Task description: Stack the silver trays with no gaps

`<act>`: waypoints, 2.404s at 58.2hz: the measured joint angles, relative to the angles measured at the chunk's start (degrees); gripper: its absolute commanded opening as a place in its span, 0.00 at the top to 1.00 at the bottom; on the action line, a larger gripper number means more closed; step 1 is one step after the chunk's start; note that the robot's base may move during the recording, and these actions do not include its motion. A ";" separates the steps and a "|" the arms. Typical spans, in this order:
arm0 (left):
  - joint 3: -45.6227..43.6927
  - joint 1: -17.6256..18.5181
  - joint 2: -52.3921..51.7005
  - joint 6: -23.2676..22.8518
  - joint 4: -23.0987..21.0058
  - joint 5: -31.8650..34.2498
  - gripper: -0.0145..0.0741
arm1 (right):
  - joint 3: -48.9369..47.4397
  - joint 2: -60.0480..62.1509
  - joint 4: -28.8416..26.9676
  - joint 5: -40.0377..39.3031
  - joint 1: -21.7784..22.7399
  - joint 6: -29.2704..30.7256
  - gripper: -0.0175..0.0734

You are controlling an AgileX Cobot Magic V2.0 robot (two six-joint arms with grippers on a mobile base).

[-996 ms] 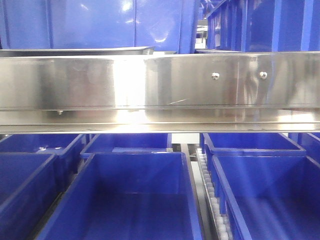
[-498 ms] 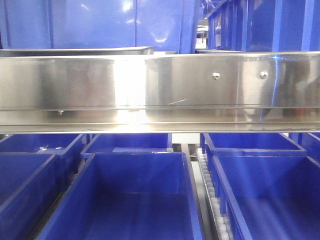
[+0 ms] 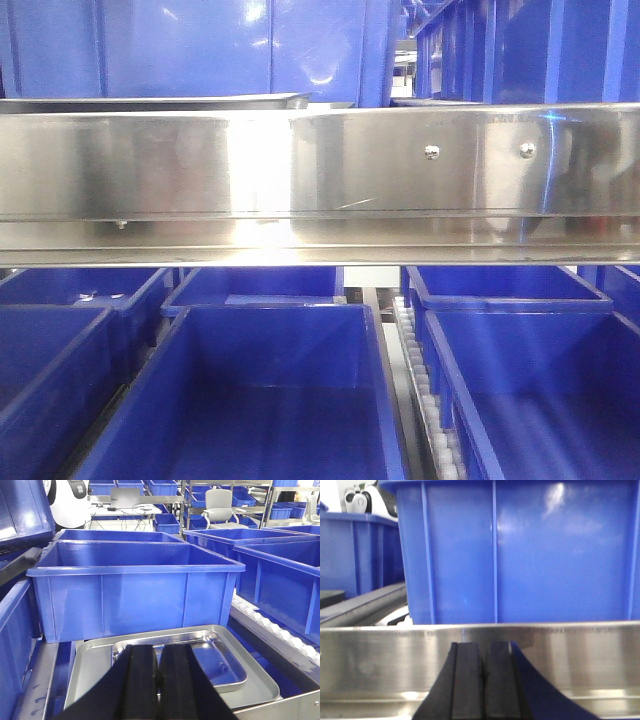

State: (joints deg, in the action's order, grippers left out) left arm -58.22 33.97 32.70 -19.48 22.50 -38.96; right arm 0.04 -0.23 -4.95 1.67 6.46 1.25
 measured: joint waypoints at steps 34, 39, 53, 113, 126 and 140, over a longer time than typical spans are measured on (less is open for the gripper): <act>0.00 0.00 0.00 0.00 0.00 0.00 0.85 | 0.00 0.00 -0.09 1.54 -0.96 -0.13 0.89; 0.00 0.00 0.00 0.00 0.00 0.00 0.85 | 0.00 0.00 -0.09 1.55 -0.96 -0.13 0.89; 0.00 0.00 0.00 0.00 0.00 0.00 0.85 | 0.00 0.00 -0.09 1.67 -0.96 -0.13 0.89; 12.21 -7.30 -2.43 5.36 -2.38 21.11 0.85 | 0.00 0.00 -0.09 1.77 -0.96 -0.13 0.89; 27.14 -17.55 -10.64 12.47 -14.06 31.77 0.85 | 0.00 0.00 -0.09 1.77 -0.96 -0.13 0.89; 41.54 -23.83 -24.51 13.19 -17.79 33.00 0.85 | 0.00 0.00 -0.09 1.77 -0.96 -0.13 0.89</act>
State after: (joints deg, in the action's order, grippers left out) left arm -16.68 10.14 8.19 -6.29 4.72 -5.96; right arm 0.04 -0.23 -5.05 3.45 5.51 1.12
